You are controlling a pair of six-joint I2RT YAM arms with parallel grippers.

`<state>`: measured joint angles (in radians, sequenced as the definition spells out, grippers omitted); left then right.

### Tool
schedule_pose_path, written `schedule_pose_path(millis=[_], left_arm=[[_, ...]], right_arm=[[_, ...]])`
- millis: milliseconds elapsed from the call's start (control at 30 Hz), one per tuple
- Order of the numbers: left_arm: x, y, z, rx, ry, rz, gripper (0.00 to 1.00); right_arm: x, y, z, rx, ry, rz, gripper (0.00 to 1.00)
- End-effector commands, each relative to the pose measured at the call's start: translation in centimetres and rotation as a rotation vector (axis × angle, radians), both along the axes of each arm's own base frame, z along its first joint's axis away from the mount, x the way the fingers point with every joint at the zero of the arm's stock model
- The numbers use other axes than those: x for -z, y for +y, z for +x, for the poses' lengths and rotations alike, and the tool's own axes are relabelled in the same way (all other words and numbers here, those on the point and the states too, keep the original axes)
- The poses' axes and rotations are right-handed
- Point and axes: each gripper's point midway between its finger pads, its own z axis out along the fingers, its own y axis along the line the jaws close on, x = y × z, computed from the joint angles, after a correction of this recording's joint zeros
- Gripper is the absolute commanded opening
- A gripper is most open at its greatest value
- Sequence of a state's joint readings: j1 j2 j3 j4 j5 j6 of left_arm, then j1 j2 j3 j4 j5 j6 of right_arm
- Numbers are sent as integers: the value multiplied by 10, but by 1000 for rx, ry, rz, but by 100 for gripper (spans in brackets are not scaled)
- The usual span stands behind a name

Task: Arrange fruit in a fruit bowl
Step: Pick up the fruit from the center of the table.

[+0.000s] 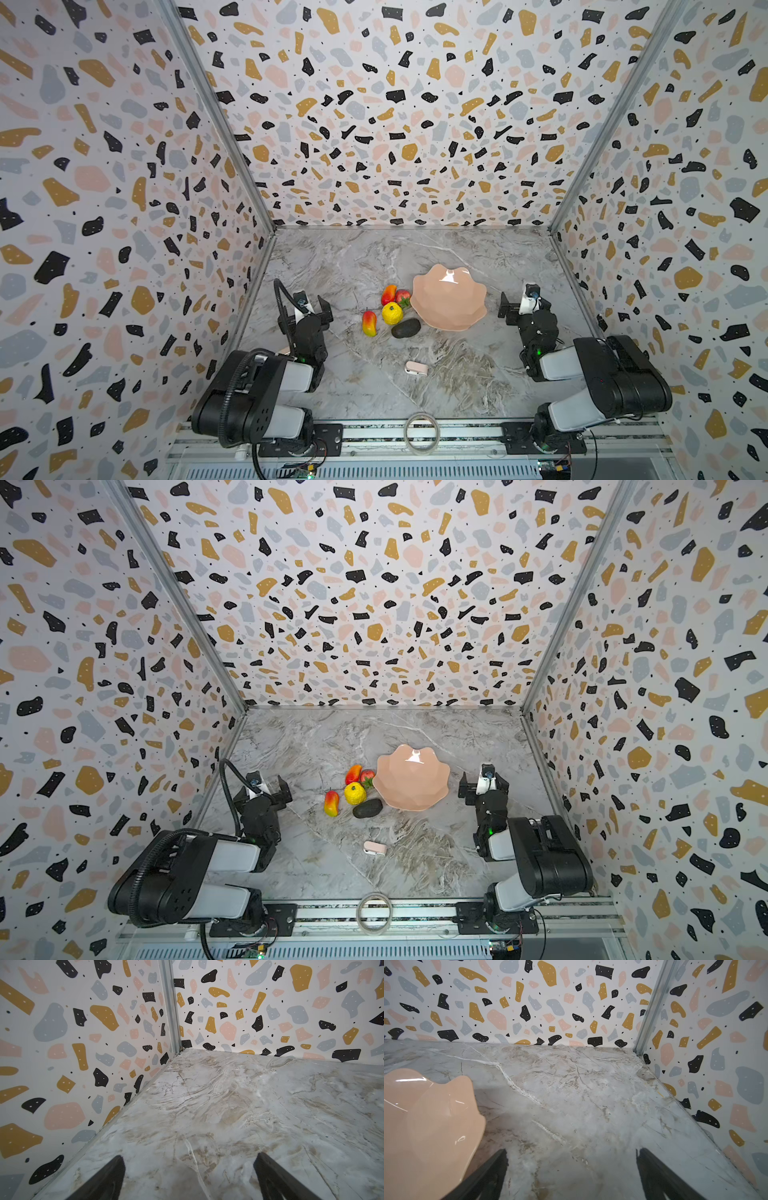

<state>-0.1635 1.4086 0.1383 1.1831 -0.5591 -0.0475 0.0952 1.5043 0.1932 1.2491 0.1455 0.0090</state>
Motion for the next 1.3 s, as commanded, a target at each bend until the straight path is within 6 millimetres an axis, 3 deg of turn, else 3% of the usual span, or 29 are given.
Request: schedule_pose_path(millis=[0, 1067, 1167, 1267], left_arm=[[-18, 2, 4, -8, -72, -10, 99], [-18, 2, 5, -5, -70, -12, 99], [-28, 7, -2, -46, -116, -15, 100], [-47, 14, -14, -95, -127, -33, 99]], right_arm=[[-10, 0, 3, -3, -31, 3, 99], [-9, 0, 3, -5, -24, 4, 99], [-19, -11, -4, 84, -53, 18, 99], [-46, -17, -18, 124, -122, 7, 99]])
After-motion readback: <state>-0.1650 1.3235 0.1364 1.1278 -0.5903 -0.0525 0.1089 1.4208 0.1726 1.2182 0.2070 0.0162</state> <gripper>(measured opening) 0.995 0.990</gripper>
